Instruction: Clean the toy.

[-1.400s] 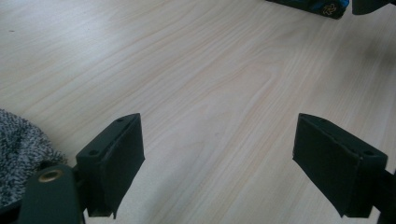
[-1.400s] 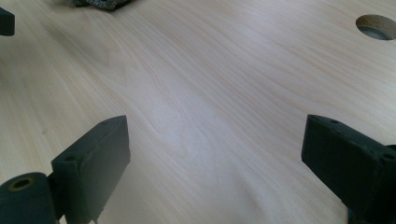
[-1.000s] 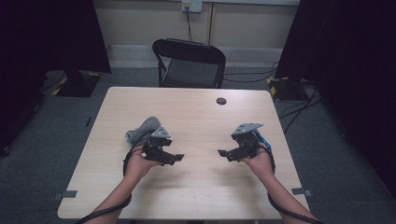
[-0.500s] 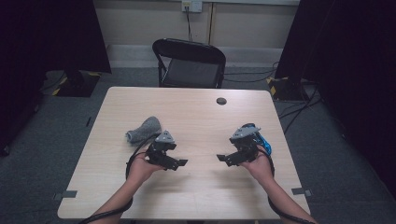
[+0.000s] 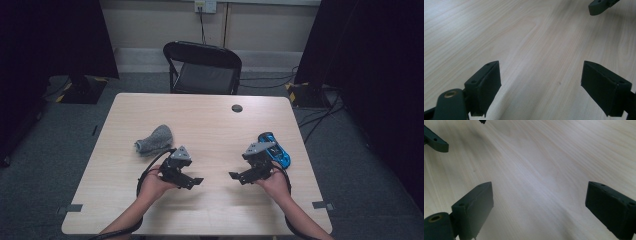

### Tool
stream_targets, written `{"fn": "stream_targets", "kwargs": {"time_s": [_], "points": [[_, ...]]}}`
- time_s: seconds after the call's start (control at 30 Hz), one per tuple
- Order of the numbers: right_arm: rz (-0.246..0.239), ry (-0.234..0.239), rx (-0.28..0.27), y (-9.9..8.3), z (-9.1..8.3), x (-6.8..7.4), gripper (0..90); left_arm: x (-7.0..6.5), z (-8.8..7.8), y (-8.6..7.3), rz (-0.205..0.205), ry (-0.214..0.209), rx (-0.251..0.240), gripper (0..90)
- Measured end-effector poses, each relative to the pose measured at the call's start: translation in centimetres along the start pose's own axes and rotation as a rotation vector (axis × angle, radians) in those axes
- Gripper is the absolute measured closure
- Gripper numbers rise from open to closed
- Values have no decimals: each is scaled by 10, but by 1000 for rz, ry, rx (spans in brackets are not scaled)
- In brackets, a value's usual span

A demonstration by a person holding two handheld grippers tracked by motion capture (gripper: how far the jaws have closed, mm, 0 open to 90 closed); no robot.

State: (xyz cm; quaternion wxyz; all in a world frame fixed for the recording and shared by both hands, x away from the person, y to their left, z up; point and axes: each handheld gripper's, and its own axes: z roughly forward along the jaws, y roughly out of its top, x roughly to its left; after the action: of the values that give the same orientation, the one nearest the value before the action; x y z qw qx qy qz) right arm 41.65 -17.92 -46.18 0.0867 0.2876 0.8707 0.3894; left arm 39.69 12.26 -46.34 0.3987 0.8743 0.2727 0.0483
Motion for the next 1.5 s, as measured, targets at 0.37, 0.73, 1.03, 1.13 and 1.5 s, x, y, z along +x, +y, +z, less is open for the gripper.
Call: {"fn": "stream_targets", "kwargs": {"time_s": [0.37, 0.73, 1.03, 1.13, 1.5], "points": [[-11, 16, 11, -12, 4, 10, 82, -8, 1, -7, 14, -11, 13, 158], [-20, 29, 20, -20, 4, 18, 81, -19, 8, -12, 42, -21, 44, 157], [-17, 32, 26, -28, 4, 20, 75, -26, 12, -15, 61, -19, 45, 157], [-15, 44, 29, -29, 5, 20, 68, -27, 12, -16, 67, -14, 43, 156], [-27, 32, 32, -37, 6, 20, 45, -32, 16, -22, 86, -15, 50, 155]]}}
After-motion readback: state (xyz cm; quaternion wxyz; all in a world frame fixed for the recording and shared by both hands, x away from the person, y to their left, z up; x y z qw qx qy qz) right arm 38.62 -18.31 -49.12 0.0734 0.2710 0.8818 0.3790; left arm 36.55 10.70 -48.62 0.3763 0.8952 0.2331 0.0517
